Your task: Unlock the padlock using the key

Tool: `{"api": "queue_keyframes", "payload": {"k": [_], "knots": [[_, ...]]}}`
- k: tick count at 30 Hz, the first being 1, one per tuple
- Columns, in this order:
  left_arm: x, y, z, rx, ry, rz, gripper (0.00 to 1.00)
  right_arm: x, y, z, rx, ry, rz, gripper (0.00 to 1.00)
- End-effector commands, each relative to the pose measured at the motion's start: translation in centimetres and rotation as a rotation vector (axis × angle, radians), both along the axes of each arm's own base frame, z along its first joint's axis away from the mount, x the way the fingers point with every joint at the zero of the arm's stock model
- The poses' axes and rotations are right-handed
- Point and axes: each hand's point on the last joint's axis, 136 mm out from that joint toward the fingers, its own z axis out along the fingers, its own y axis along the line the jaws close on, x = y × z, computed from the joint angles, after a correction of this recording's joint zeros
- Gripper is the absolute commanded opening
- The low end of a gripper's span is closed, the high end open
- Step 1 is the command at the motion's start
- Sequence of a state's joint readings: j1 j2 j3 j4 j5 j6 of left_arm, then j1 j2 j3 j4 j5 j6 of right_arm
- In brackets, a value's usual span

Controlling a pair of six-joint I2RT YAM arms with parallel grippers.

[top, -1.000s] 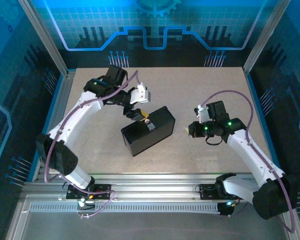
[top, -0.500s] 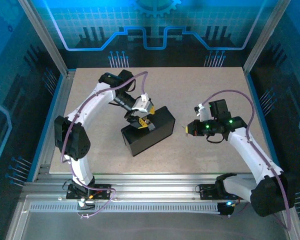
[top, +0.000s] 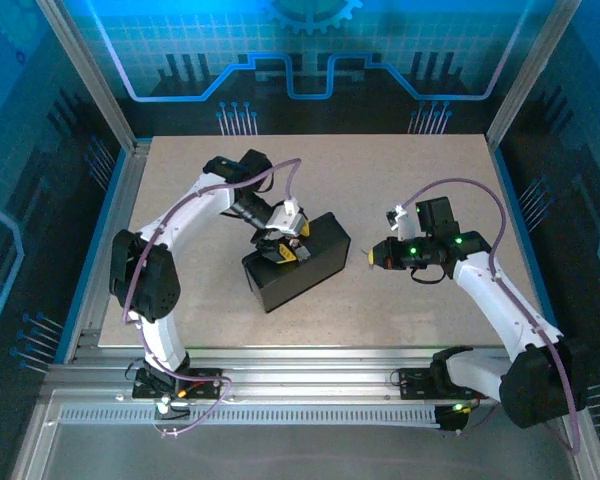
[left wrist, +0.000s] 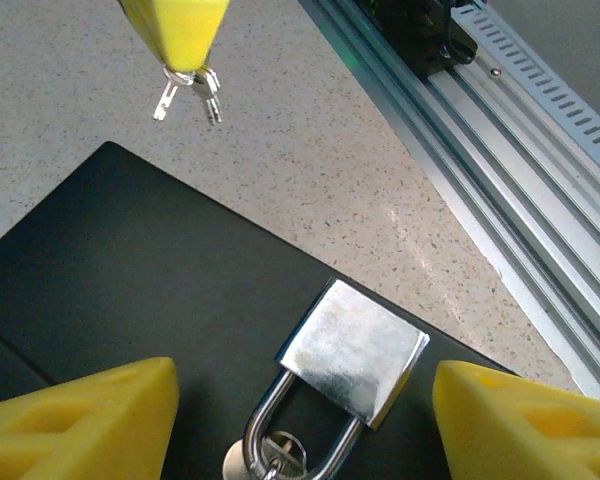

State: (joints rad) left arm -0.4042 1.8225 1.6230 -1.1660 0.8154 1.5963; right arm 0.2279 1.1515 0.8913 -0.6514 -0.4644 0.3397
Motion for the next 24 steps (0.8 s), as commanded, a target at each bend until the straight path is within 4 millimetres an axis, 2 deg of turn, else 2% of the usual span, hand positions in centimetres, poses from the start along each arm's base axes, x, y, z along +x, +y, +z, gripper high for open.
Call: {"api": "queue_keyframes", "payload": {"k": [1,8,15,20,24], "knots": [[-0.8,-0.8,-0.1,-0.012,-0.02,-0.042,0.68,-0.2,-0.1,-0.8,0.015,0.017,-0.008,0.0],[-1.0,-1.5,-0.3,0.008,0.007,-0.064,0.6,-0.4,-0.2,-1.1,0.01,0.016,-0.002,0.0],[0.0,-1.5,-1.2,0.057,0.036,-0.044,0.45,-0.6,-0.3,-1.0,0.013,0.012,0.003,0.0],[0.4,-2.3,-0.7,0.045,0.037,-0.027,0.35,-0.2,0.6,0.8,0.076,-0.021,0.024,0.0],[0.5,-3.3,-0.5,0.047,0.03,-0.026,0.31,0.0,2.4,2.5,0.171,-0.046,0.077,0.0]]}}
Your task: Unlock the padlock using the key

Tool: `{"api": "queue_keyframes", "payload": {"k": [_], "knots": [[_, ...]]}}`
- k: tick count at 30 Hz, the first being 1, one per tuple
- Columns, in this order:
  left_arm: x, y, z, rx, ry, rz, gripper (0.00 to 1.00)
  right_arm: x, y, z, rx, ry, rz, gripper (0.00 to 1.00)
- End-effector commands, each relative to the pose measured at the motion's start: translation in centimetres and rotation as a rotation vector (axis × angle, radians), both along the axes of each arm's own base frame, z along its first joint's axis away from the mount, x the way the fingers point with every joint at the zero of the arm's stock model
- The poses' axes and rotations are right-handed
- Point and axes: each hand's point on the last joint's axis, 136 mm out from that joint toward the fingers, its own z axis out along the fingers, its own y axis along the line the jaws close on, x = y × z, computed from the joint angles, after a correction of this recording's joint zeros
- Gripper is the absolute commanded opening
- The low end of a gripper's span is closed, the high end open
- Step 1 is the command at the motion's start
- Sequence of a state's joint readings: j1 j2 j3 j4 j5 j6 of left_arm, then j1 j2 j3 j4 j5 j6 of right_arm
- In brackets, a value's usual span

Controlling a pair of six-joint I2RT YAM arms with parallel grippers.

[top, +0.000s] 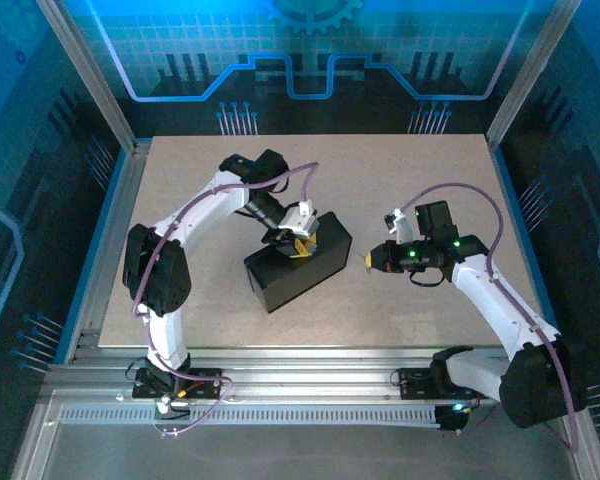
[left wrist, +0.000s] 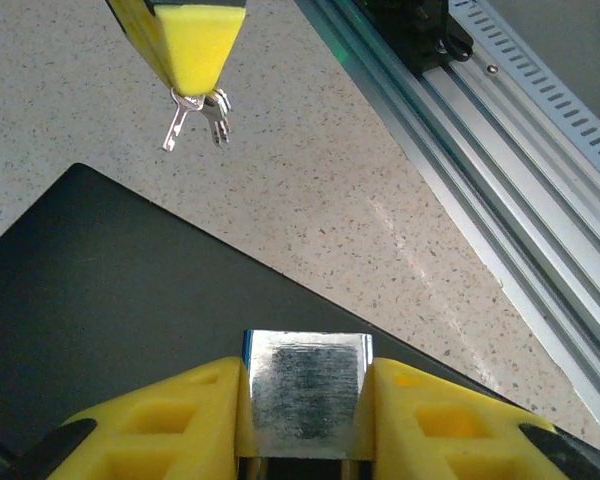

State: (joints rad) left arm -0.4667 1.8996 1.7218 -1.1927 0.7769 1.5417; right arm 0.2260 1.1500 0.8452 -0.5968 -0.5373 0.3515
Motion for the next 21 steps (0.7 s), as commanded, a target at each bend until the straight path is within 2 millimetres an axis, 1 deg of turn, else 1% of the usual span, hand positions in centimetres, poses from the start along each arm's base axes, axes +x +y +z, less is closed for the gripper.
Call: {"api": "queue_keyframes", "payload": {"k": [1,2,3,6,9,12,14,16,21], "knots": [[0.4,-1.4,0.1,-0.003,0.003,-0.001,0.3,0.4,2.0,3.3,0.132,-0.064,0.06,0.0],[0.5,-1.6,0.2,-0.002,0.007,0.003,0.29,0.3,2.5,3.8,0.16,-0.071,0.08,0.0],[0.6,-1.8,0.2,-0.001,0.013,0.007,0.27,0.5,3.0,5.5,0.191,-0.109,0.101,0.0],[1.5,-2.5,0.3,0.003,0.024,0.045,0.24,0.1,3.9,7.1,0.25,-0.136,0.144,0.0],[2.3,-3.2,0.4,0.003,0.034,0.073,0.23,0.1,4.9,7.9,0.303,-0.137,0.182,0.0],[2.5,-3.6,0.4,-0.004,0.023,0.072,0.21,0.3,6.1,7.8,0.313,-0.116,0.227,0.0],[2.5,-3.7,0.4,-0.012,0.016,0.074,0.2,0.3,6.6,7.6,0.305,-0.109,0.244,0.0],[2.6,-3.7,0.4,-0.02,0.004,0.081,0.19,0.5,6.6,7.3,0.301,-0.104,0.245,0.0],[2.6,-3.7,1.3,-0.061,-0.019,0.087,0.17,0.3,6.7,6.7,0.306,-0.084,0.255,0.0]]}}
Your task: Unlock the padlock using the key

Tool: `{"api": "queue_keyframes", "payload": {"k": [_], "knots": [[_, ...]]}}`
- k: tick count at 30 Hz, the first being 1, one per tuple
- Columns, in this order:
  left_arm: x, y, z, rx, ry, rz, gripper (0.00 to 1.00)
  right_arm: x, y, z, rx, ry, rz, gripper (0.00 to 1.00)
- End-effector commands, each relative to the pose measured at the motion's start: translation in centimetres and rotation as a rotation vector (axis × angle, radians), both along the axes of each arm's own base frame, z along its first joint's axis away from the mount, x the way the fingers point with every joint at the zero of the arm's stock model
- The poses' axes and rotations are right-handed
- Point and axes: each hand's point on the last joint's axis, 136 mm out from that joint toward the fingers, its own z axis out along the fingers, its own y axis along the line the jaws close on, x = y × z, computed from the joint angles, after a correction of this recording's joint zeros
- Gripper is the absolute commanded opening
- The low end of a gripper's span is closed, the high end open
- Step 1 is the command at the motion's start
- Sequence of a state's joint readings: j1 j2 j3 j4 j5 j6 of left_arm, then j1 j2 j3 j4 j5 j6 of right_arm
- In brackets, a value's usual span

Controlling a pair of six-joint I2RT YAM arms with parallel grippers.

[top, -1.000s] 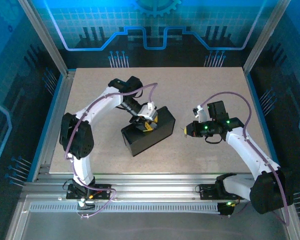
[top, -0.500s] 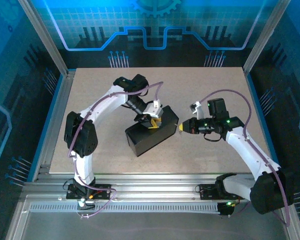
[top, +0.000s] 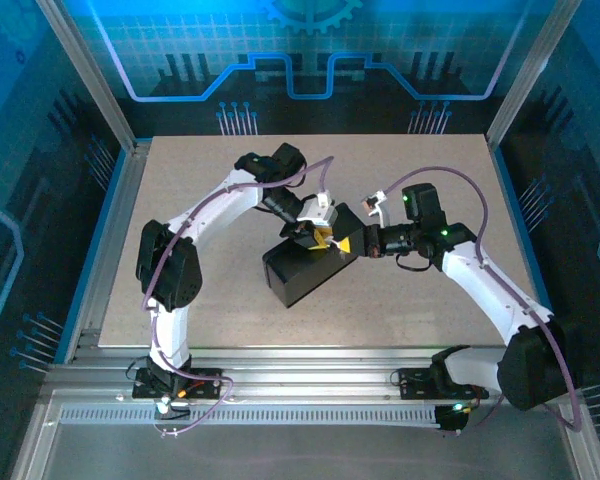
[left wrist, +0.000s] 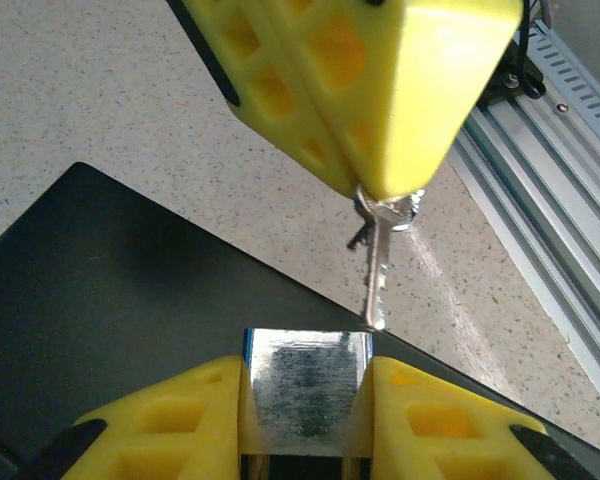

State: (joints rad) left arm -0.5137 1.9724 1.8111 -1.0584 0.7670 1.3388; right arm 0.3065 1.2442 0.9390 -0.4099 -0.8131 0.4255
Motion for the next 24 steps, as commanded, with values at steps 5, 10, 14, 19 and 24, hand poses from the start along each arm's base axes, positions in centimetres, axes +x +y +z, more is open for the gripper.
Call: {"api": "queue_keyframes", "payload": {"k": [5,10,14,19,24], "knots": [[0.0,-0.2,2.1,-0.1,-0.035,-0.005,0.14,0.3,-0.3,0.4,0.042,0.003,0.017,0.0],[0.0,-0.2,2.8,-0.14,-0.046,-0.004,0.12,0.7,-0.9,0.2,0.045,0.016,0.007,0.0],[-0.1,-0.2,3.1,-0.162,-0.047,-0.007,0.11,0.7,-0.7,-0.3,0.046,0.038,0.023,0.0],[-0.2,0.0,3.6,-0.194,-0.05,-0.005,0.11,1.0,-1.1,-1.1,0.027,0.057,0.011,0.0],[-0.4,0.0,3.9,-0.208,-0.053,-0.013,0.11,1.1,-1.1,-1.2,0.03,0.062,0.008,0.0]]}}
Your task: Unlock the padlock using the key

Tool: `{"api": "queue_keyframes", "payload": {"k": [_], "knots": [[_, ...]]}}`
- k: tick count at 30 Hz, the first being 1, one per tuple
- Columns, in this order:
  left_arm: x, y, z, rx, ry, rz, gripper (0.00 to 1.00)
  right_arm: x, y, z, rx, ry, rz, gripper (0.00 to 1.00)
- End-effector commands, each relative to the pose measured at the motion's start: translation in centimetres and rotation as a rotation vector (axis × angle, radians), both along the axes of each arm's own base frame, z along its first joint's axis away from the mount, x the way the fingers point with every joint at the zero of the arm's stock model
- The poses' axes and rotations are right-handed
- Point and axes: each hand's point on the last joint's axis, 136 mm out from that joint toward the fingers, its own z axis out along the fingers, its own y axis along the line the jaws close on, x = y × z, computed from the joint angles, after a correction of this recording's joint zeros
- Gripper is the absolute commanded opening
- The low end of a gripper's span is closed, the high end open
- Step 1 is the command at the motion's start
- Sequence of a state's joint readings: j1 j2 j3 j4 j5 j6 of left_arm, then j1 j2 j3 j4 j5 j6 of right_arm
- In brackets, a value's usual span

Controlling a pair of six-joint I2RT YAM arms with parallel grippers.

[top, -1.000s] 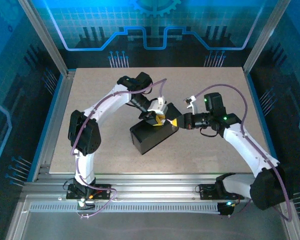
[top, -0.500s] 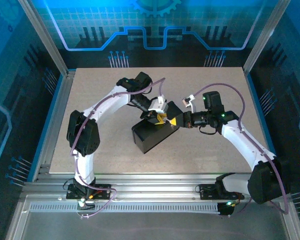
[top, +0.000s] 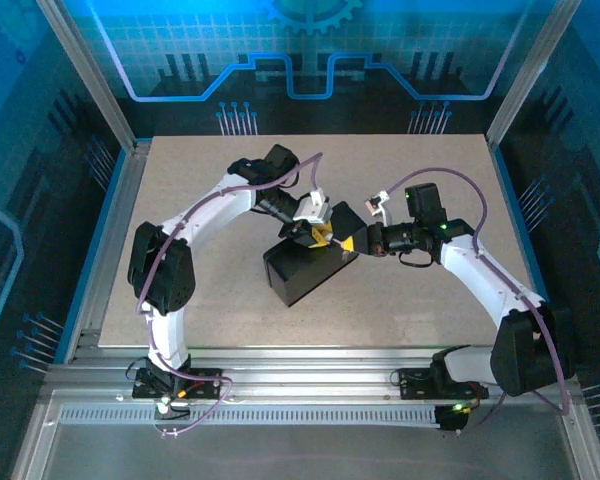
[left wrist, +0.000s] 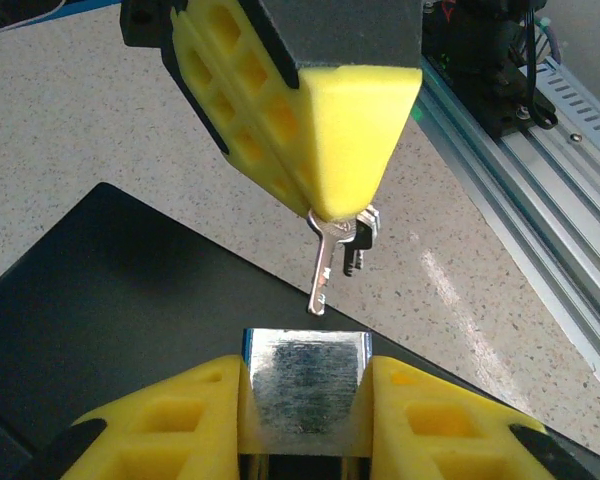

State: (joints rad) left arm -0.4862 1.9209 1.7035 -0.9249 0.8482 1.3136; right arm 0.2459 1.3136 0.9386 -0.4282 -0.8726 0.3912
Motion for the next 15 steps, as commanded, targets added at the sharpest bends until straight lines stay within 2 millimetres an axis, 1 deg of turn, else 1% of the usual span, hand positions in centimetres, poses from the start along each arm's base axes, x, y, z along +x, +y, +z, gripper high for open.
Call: {"api": "queue_keyframes", "payload": {"k": [1,15], "knots": [[-0.76,-0.12,3.36,-0.109,-0.041,-0.03,0.12,0.16,-0.09,0.37,0.016,-0.005,0.012,0.0],[-1.11,-0.14,3.42,-0.121,-0.045,-0.047,0.12,0.37,0.67,0.46,0.028,-0.005,0.035,0.0]]}}
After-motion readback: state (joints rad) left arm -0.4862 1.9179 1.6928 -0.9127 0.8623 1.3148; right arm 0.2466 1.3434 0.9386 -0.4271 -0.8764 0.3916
